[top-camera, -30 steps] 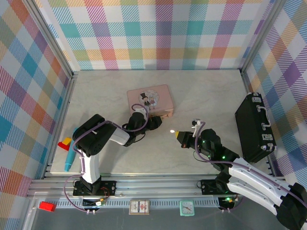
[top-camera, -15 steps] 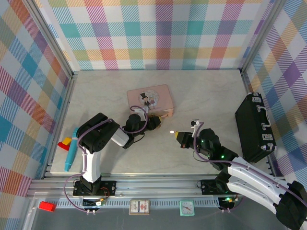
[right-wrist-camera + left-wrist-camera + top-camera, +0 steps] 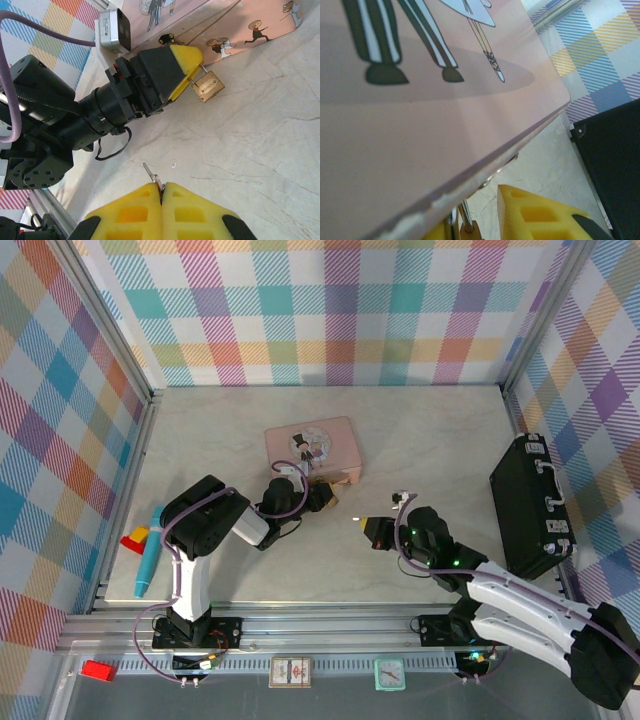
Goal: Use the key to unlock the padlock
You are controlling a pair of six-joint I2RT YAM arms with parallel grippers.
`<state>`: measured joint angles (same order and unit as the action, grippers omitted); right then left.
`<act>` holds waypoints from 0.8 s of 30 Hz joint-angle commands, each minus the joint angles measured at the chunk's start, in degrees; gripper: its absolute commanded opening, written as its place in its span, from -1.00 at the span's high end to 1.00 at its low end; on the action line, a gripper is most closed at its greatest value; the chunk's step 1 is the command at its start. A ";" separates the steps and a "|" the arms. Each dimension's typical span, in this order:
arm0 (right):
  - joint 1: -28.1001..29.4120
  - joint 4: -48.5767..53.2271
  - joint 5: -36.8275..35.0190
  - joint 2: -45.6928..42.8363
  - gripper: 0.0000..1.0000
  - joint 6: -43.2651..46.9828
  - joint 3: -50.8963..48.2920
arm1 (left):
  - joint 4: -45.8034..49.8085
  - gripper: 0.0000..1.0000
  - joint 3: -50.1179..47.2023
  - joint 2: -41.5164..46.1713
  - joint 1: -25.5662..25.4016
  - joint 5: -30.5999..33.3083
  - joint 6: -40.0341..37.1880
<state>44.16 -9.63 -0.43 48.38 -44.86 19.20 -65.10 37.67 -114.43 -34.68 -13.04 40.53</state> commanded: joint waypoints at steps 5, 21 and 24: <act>0.49 -5.03 -0.71 4.79 1.00 -7.54 1.01 | 4.53 0.72 -1.58 -2.69 0.93 -1.56 6.95; -4.35 -24.05 4.09 23.48 1.00 -24.65 -0.01 | 1.16 0.94 -1.54 -0.72 0.85 -4.80 17.55; -5.13 -29.01 5.16 26.66 1.00 -25.45 0.34 | 4.64 0.95 -0.67 0.65 0.75 -4.98 17.43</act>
<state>39.70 -29.89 2.44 73.30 -67.26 19.18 -67.37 37.01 -113.47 -34.20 -11.90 45.36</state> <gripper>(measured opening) 0.064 0.079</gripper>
